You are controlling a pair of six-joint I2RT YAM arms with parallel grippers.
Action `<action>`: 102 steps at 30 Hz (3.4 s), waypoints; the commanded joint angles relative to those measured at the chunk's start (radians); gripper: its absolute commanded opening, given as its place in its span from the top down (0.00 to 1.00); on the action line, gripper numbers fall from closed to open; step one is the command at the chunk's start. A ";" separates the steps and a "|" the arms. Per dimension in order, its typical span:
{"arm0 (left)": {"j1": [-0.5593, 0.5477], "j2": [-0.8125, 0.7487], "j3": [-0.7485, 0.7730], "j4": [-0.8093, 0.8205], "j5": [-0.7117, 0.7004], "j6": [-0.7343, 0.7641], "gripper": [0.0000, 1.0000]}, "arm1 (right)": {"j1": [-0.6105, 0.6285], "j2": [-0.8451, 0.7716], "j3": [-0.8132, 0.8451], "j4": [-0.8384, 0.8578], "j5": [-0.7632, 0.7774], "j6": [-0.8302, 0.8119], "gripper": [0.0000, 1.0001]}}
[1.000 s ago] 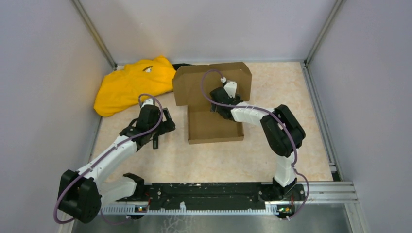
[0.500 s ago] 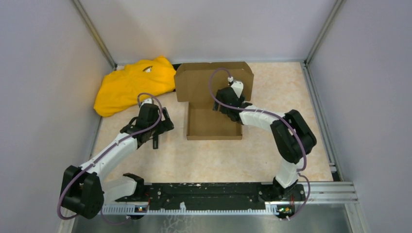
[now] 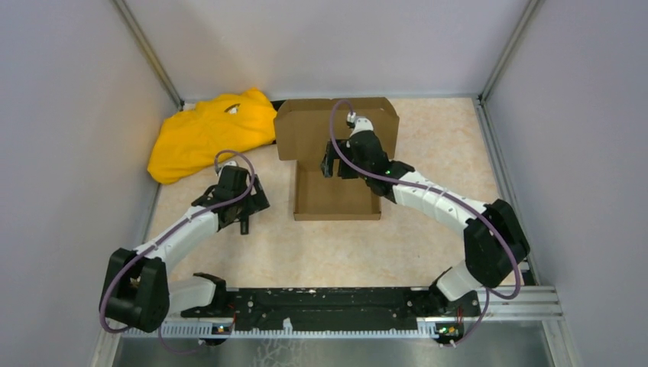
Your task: Fold the paper box
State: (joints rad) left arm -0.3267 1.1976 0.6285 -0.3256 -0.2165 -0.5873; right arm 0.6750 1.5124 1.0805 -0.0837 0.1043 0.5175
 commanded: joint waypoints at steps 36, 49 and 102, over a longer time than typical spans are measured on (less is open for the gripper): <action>0.063 0.231 0.060 -0.095 -0.056 -0.005 0.41 | 0.045 -0.182 -0.116 -0.048 -0.043 -0.029 0.16; 0.034 0.213 0.091 -0.117 -0.015 0.005 0.78 | 0.045 -0.207 -0.126 -0.057 -0.037 -0.031 0.16; -0.466 0.556 0.785 -0.068 -0.074 0.081 0.03 | -0.255 -0.382 0.038 -0.346 -0.081 -0.216 0.01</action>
State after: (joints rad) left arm -0.7841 1.8935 1.4273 -0.4042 -0.2863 -0.5610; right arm 0.4847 1.1381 1.0309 -0.4492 0.0715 0.3885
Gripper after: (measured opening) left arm 0.852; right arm 0.985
